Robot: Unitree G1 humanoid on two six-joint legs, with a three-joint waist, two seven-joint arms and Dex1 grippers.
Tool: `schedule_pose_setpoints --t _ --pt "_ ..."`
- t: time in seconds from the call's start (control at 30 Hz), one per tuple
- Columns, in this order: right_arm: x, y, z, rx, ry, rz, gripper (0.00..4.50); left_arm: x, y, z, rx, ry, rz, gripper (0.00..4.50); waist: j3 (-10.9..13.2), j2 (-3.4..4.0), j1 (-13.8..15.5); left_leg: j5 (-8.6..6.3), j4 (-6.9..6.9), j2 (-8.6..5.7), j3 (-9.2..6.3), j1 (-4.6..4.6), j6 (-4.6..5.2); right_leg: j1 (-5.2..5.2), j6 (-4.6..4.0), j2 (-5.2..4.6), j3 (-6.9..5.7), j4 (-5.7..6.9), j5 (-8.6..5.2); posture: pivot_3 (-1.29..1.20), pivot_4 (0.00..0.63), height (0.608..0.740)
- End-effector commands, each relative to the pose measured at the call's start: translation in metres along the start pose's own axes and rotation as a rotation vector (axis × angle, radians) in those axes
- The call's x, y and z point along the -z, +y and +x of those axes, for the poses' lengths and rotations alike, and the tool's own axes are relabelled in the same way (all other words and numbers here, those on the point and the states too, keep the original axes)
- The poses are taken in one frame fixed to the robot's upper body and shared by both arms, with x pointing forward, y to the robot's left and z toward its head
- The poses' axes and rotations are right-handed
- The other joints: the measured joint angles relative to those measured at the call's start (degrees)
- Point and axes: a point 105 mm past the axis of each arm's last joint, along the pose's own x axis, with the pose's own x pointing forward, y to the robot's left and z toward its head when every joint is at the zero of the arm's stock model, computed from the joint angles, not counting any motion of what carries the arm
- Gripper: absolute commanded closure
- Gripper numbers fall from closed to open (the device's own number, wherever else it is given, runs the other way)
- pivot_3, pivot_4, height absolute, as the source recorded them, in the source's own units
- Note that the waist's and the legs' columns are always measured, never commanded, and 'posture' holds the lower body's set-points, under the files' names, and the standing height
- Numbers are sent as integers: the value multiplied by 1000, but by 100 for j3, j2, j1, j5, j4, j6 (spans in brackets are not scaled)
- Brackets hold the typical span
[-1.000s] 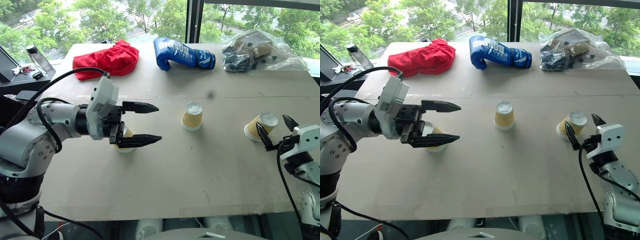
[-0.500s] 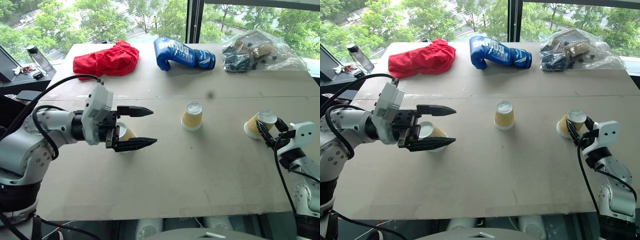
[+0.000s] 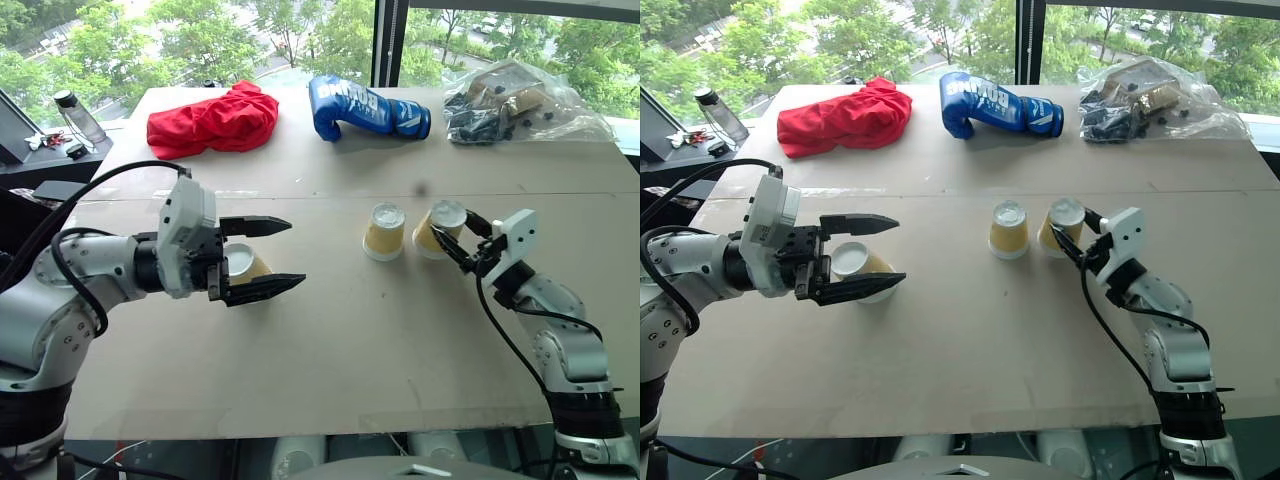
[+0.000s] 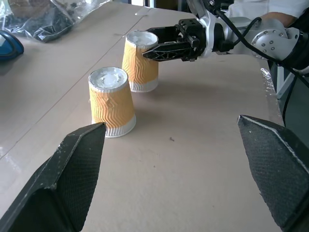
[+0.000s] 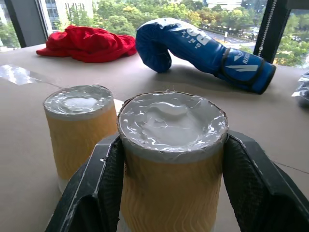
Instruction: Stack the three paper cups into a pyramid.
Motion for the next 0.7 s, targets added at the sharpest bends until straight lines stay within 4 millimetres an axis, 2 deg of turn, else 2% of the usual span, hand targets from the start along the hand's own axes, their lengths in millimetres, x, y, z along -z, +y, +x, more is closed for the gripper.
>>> schedule_pose_setpoints --t 0.03,0.27,0.33,0.37,0.43,0.53,0.7 --pt "-5 3 8 -20 -14 -19 2329 -11 -1 -3 -34 -13 52 0 0 0 7 0 0 0 -2 0 0 0 0 0 -2 0 0 0 150 740" --pt "-2 11 16 -76 4 -18 2329 -12 1 -2 -85 -10 40 0 0 0 -10 0 3 1 -3 -1 0 0 0 0 -4 5 0 0 150 740" --pt "-1 12 16 -82 7 -16 1290 -12 2 -2 -99 -10 36 0 0 0 -8 0 3 1 -4 -1 0 -1 0 1 -5 5 0 0 150 740" --pt "-1 12 16 -84 8 -16 1086 -12 3 -1 -107 -11 32 0 0 0 -7 0 3 1 -4 -1 0 -1 0 1 -5 6 0 0 150 740" --pt "-4 8 14 -67 -5 -26 86 -11 5 -1 -137 -14 23 0 0 0 -6 0 4 1 -2 -2 0 0 0 0 -4 5 0 0 150 740" --pt "-8 4 8 -67 -17 -20 34 -10 8 1 -213 -25 43 0 0 0 -5 0 4 1 -2 -2 0 0 0 -1 -3 6 0 0 150 740" --pt "-17 -2 -18 -125 -25 -31 34 -19 14 2 -547 -205 55 0 -1 -2 25 -1 6 9 -8 -12 1 1 1 -10 -5 -2 0 0 150 740"
